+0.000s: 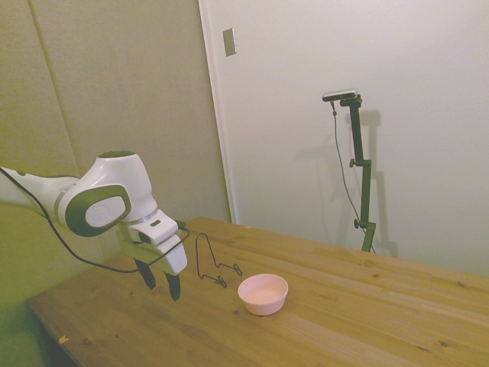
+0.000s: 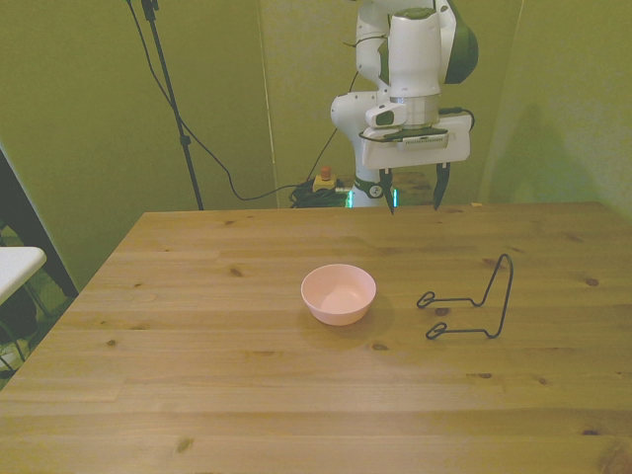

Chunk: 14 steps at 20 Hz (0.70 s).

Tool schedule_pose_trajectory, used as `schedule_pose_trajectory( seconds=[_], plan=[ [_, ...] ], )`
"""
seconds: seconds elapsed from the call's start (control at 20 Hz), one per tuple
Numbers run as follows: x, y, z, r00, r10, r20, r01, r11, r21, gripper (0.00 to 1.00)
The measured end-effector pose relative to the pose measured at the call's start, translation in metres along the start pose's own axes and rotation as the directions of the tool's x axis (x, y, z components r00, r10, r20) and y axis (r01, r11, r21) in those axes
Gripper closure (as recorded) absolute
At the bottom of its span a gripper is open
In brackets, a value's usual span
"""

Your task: Load the bowl

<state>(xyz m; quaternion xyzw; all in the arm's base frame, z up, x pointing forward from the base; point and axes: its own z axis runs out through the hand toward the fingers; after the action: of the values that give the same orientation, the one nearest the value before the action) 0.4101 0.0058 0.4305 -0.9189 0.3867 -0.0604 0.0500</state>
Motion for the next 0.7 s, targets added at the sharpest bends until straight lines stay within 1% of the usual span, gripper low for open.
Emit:
schedule_pose_trajectory(
  seconds=[0.15,0.3,0.45,0.7],
  plan=[
    [0.001,0.001,0.002,1.000,0.002,0.004,-0.002,1.000,-0.003,0.00],
    [0.008,-0.001,0.005,1.000,0.012,-0.015,-0.012,1.000,0.010,0.00],
    [0.032,0.000,0.002,0.998,0.043,-0.045,-0.042,0.999,0.010,0.00],
    [0.086,0.000,-0.022,0.990,0.095,-0.101,-0.093,0.995,0.025,0.00]
  ],
)
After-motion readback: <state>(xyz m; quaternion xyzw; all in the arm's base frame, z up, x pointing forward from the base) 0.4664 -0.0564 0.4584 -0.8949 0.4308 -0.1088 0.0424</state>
